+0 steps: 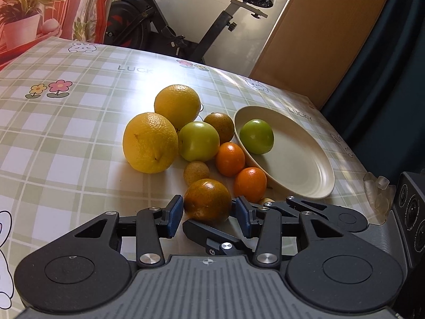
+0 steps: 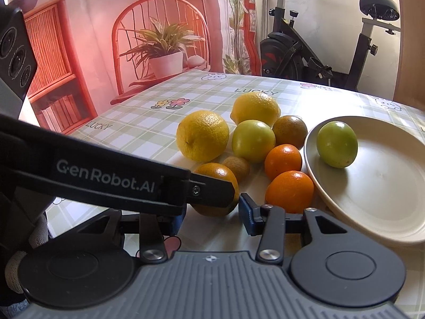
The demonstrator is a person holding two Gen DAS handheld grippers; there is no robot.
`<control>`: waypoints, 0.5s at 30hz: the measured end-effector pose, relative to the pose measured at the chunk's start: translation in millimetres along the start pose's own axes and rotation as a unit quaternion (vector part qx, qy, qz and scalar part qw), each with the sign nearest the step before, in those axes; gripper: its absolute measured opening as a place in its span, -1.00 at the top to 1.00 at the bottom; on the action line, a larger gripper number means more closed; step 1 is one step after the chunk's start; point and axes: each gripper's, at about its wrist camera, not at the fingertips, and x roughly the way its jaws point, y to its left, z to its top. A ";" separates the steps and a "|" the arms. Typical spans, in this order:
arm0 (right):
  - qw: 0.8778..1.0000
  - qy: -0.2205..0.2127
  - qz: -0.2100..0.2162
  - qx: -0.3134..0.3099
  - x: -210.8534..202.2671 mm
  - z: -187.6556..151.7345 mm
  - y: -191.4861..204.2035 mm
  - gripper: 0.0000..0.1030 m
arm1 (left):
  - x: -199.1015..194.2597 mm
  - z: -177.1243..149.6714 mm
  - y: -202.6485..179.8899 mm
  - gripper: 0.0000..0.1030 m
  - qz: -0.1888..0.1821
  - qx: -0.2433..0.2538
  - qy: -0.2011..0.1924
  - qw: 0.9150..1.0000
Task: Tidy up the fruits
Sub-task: 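Close the left gripper around the dark brown-orange fruit and lift it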
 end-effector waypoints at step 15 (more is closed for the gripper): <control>0.999 -0.046 0.002 0.012 -24.4 3.0 -5.4 0.11 | -16.6 5.9 -31.0 0.11 0.023 0.076 -0.023 0.997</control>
